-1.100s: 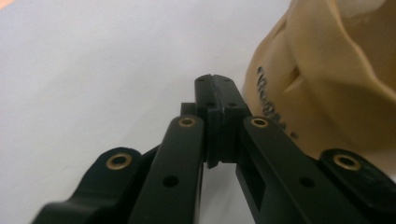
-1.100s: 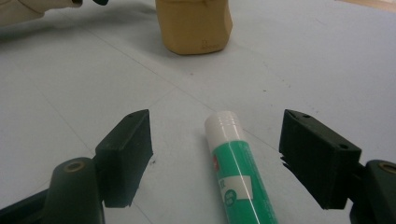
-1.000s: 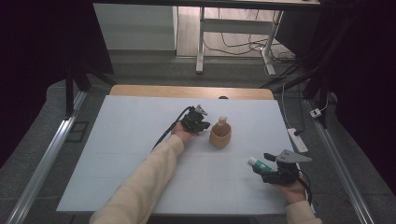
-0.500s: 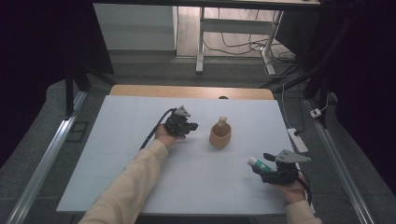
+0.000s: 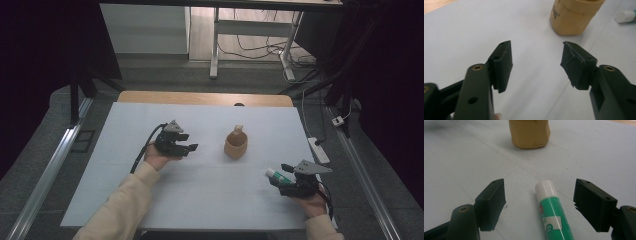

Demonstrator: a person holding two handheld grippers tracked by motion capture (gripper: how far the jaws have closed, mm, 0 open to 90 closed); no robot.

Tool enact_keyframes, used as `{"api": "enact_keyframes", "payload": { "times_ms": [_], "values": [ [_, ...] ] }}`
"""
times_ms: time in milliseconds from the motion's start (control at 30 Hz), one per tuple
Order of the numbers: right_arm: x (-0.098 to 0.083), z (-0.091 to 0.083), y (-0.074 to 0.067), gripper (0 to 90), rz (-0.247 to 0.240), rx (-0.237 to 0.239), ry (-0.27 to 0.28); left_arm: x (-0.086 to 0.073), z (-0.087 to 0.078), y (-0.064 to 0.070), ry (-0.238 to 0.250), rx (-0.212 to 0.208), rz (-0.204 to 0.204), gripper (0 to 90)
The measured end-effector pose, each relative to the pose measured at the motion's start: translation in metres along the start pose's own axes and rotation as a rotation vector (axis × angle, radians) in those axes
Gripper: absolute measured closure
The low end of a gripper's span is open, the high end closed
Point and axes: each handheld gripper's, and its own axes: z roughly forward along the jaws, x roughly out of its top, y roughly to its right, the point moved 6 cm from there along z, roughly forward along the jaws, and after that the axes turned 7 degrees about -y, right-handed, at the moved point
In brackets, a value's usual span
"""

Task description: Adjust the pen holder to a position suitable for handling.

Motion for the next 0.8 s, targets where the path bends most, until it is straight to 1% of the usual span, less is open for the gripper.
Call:
{"api": "enact_keyframes", "payload": {
  "times_ms": [133,300,367,467,633,800],
  "values": [
    [0.001,0.001,-0.001,25.4,0.001,0.001,0.009,-0.013,-0.012,-0.001,-0.007,0.026,-0.003,37.7],
    [0.001,0.002,-0.001,25.4,0.0,0.001,0.005,-0.028,-0.027,0.001,0.001,0.041,-0.005,36.2],
    [0.001,0.001,0.0,25.5,-0.001,0.002,-0.001,-0.036,-0.032,0.001,0.006,0.047,-0.016,35.8],
    [0.002,0.001,-0.001,25.4,-0.001,0.007,0.005,-0.047,-0.041,0.001,-0.007,0.076,-0.013,35.0],
    [0.002,0.001,-0.001,25.4,-0.001,0.005,0.003,-0.067,-0.056,0.001,-0.004,0.099,-0.031,34.5],
    [0.002,0.002,-0.001,25.4,0.002,0.008,0.006,-0.086,-0.066,0.003,0.006,0.116,-0.059,34.1]
  ]
}}
